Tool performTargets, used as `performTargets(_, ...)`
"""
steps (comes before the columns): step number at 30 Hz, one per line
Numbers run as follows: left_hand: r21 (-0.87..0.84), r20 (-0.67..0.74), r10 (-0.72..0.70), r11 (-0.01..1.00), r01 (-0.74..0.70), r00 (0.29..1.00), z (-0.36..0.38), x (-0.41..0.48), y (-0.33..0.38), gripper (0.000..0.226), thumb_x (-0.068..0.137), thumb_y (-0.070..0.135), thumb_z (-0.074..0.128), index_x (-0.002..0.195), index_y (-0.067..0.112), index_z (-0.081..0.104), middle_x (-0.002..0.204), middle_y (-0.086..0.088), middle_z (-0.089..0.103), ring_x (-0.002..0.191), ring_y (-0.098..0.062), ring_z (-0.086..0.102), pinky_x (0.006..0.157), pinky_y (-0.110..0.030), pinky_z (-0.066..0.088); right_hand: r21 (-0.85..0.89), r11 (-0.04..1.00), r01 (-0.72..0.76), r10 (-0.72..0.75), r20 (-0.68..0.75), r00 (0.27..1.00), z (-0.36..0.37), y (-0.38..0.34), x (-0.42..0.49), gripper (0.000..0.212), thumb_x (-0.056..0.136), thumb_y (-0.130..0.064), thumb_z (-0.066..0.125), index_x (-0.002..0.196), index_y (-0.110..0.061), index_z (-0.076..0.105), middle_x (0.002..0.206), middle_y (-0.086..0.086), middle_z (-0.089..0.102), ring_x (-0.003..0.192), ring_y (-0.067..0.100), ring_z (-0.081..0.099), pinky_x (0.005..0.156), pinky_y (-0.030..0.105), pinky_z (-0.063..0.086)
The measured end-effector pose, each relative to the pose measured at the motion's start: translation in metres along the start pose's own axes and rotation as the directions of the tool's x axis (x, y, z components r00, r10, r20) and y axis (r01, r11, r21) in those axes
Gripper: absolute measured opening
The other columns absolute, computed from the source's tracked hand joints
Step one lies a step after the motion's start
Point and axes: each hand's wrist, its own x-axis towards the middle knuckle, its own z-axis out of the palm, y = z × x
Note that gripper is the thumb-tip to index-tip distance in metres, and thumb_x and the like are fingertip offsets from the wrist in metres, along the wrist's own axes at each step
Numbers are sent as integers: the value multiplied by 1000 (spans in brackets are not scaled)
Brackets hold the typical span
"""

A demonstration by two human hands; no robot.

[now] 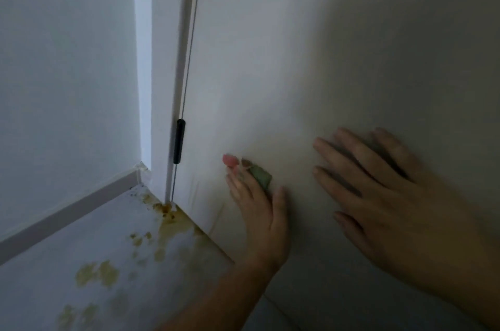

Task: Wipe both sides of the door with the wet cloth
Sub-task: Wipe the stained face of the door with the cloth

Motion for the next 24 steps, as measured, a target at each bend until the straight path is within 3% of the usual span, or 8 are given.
performTargets(3,87,26,305,948,-306,952,6,27,50,68,104,61,10,158,33,-23,166,-2,-33,153,-23,-30,125,-41,-19,0,997,-81,81,-47,996,-12,21,-47,54,101,-32,35,147,-8,51,166,14,26,154,35,21,124,55,12)
performTargets(8,182,-107,464,879,-441,880,-13,104,126,64,105,40,21,158,17,-4,169,-25,-7,157,-39,-13,125,-58,-10,-28,992,-120,118,-73,990,-30,40,-83,54,102,-33,35,147,-9,52,165,13,29,153,35,25,124,54,15)
performTargets(12,282,189,720,611,-739,668,31,29,149,66,105,42,26,159,12,4,167,-21,-4,157,-40,-7,126,-55,-4,-59,984,-166,160,-108,981,-40,52,-104,53,100,-33,41,145,-8,55,164,13,31,153,35,27,124,54,17)
performTargets(15,330,232,741,550,-767,631,32,19,142,66,106,40,27,163,14,6,168,-14,-2,158,-33,-9,127,-50,-4,-76,958,-278,266,-136,954,-47,60,-139,54,103,-33,36,149,-9,49,165,14,28,153,35,25,124,53,17)
performTargets(18,354,86,646,692,-630,758,12,59,141,66,107,41,26,161,13,2,168,-23,-3,156,-33,-14,126,-52,-7,-88,940,-330,316,-138,939,-49,58,-162,55,102,-33,37,151,-10,47,165,15,29,152,36,27,122,53,18)
performTargets(20,343,27,601,745,-572,799,16,62,150,67,107,43,26,160,10,2,166,-30,-3,155,-42,-10,125,-57,-7,-68,931,-359,347,-144,927,-48,54,-168,56,102,-33,38,151,-9,47,165,15,29,151,36,28,122,54,19)
performTargets(22,342,105,647,690,-639,755,36,33,163,70,105,43,29,160,8,5,166,-31,-2,155,-47,-7,125,-58,-7,-53,920,-387,376,-146,915,-50,54,-173,57,100,-32,41,152,-7,45,164,15,29,151,36,28,122,55,21)
performTargets(24,337,259,729,547,-767,634,66,-13,171,72,101,41,34,162,11,9,167,-24,-5,156,-43,-9,125,-56,-6,-57,913,-405,392,-159,906,-53,59,-183,59,99,-31,45,152,-6,44,164,14,31,151,37,29,122,56,22)
